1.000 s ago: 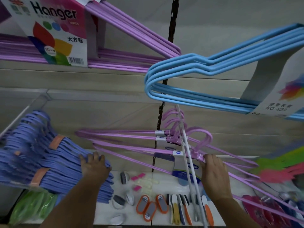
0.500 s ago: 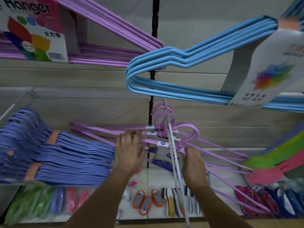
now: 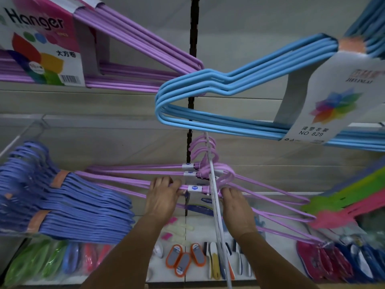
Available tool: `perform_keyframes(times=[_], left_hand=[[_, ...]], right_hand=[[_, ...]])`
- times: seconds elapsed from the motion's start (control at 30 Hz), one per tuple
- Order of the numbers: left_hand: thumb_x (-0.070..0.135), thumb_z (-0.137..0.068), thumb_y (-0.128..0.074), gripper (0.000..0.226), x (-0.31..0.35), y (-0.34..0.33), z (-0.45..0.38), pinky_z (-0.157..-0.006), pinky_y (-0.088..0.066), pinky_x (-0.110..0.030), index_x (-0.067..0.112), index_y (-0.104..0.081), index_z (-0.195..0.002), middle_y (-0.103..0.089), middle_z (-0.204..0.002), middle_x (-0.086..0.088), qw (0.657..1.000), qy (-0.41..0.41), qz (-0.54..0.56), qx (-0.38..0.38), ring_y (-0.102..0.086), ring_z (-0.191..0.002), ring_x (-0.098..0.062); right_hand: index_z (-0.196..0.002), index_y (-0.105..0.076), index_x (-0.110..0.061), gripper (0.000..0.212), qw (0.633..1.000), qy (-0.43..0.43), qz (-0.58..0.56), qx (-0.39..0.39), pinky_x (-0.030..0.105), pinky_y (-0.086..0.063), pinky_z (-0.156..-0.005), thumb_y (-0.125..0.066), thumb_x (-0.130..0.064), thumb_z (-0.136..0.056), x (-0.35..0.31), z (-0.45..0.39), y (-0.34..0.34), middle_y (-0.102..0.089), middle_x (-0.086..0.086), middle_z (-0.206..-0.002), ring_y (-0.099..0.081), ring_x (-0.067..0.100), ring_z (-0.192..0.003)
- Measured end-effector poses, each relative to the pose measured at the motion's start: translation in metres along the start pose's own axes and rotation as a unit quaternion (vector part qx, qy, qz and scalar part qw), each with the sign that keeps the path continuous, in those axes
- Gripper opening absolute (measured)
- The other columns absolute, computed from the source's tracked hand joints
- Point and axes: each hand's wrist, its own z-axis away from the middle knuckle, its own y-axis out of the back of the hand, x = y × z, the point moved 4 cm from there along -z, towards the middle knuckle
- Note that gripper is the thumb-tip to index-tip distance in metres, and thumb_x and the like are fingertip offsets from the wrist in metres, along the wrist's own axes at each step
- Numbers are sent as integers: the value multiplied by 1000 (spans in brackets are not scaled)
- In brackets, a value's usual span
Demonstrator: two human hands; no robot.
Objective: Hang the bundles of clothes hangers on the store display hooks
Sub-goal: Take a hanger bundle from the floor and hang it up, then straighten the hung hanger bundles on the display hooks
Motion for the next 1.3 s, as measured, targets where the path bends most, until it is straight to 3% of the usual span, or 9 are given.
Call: perform_keyframes(times=[0.07, 0.17, 0.4, 0.53, 0.67, 0.8, 0.9, 1.1, 1.3], left_hand=[[25, -73, -81, 22, -9, -3, 4, -64, -48, -39, 15, -67, -87, -60, -78, -8, 999, 8, -4, -35, -60, -73, -31], [33, -100, -42, 29, -14, -9, 9, -93, -37, -36, 21, -54, -123, -55, -118, -6, 994, 51, -11, -101, -49, -110, -27], [47, -99, -33, 60, 28, 6, -3, -112, -27, -36, 25, -15, -152, -17, -158, -5, 988, 80, 101, -82, -26, -140, -24], [39, -102, -27, 55, 54, 6, -19, -116, -17, -39, 22, -11, -153, -13, -160, -3, 987, 44, 88, -125, -13, -146, -23], [31, -103, -25, 58, 63, -8, -22, -118, -13, -44, 21, 1, -153, -3, -161, -3, 979, 52, 71, -183, -2, -148, -26], [36, -103, -27, 60, 67, -11, -16, -118, -16, -44, 20, 1, -153, -1, -161, -2, 978, 67, 84, -177, -3, -148, -24], [33, -103, -29, 59, 73, -5, -4, -117, -18, -45, 18, -1, -153, -2, -161, -3, 978, 71, 97, -169, -4, -148, -23], [32, -103, -31, 62, 79, 9, 32, -119, -15, -42, 18, 2, -153, -2, -161, -5, 972, 128, 100, -167, -5, -148, -24], [39, -102, -30, 62, 87, 23, 95, -118, -18, -40, 19, -1, -153, -5, -161, -7, 966, 167, 80, -179, -10, -147, -26]], right_hand=[[-98, -65, -8, 49, 998, -2, 10, -57, 31, -52, -55, -75, 15, -56, -7, 1, -5, -66, 9, -82, -63, 23, -69], [-125, -52, -6, 40, 992, -25, -10, -127, 35, -53, -83, -48, 8, -88, -17, 0, -9, -59, 14, -115, -59, 28, -101], [-136, -43, -15, 47, 991, -37, 63, -113, 31, -49, -84, -46, 1, -92, -10, -25, -5, -46, 8, -129, -47, 23, -115], [-132, -45, -7, 46, 988, -56, 92, -108, 35, -50, -79, -49, 4, -88, -4, -34, 1, -54, 14, -122, -54, 28, -108], [-96, -67, -1, 45, 987, -74, 108, -97, 35, -49, -46, -78, 10, -53, 3, -41, 5, -64, 17, -84, -63, 34, -70], [-127, -49, -6, 38, 987, -65, 79, -122, 35, -47, -82, -54, -4, -89, 2, -36, 9, -57, 13, -119, -57, 30, -106], [-135, -40, -11, 38, 987, -61, 69, -130, 32, -41, -94, -45, -21, -99, 2, -29, 15, -50, 8, -132, -49, 23, -118], [-144, -33, -5, 55, 990, -43, 37, -126, 33, -31, -109, -34, -40, -101, 14, 1, 44, -41, 14, -146, -40, 27, -132], [-149, -25, -9, 97, 985, -58, 39, -156, 34, -22, -115, 12, -64, -78, 37, 58, 81, -30, 11, -154, -30, 24, -140]])
